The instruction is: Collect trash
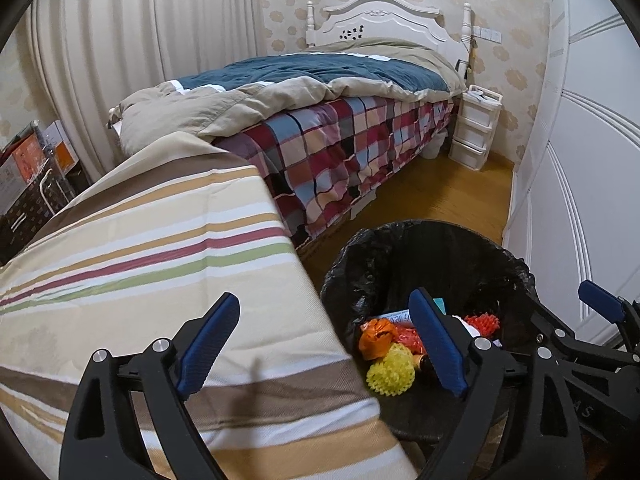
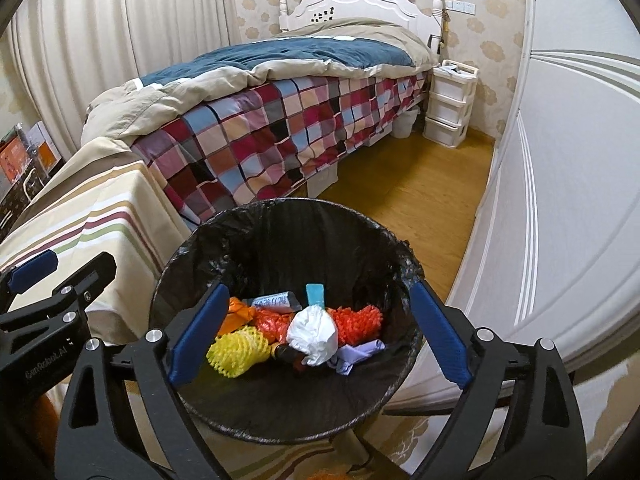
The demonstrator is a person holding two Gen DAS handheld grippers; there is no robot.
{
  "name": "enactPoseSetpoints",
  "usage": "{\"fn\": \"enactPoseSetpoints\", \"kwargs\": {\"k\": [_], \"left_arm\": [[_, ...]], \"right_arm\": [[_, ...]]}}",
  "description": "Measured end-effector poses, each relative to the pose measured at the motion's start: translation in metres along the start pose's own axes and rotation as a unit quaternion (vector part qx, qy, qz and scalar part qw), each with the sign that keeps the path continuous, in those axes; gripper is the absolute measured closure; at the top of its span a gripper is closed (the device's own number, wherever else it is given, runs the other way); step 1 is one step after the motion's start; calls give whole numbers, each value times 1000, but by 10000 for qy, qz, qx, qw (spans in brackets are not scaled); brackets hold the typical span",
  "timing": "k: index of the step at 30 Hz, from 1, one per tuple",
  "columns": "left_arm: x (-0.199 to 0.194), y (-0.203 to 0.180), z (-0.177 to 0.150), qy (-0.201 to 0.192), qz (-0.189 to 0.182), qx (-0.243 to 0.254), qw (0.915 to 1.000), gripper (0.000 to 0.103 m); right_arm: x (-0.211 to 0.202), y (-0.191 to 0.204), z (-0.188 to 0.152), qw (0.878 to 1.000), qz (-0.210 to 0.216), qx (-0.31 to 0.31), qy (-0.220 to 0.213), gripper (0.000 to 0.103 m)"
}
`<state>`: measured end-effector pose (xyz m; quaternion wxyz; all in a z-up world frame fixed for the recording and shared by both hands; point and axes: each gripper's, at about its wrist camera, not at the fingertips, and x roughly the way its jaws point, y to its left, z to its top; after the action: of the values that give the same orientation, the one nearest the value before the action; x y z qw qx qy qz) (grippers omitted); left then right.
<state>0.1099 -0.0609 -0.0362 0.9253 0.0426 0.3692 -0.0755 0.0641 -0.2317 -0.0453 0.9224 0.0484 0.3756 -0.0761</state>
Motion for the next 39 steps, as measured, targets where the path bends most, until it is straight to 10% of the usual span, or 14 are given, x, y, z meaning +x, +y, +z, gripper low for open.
{"fn": "enactPoseSetpoints", "kwargs": {"k": [39], "left_arm": [[-139, 76, -63, -848, 746, -579, 9919, 12]], "right_arm": [[-122, 55, -40, 9952, 308, -339, -866, 9]]}}
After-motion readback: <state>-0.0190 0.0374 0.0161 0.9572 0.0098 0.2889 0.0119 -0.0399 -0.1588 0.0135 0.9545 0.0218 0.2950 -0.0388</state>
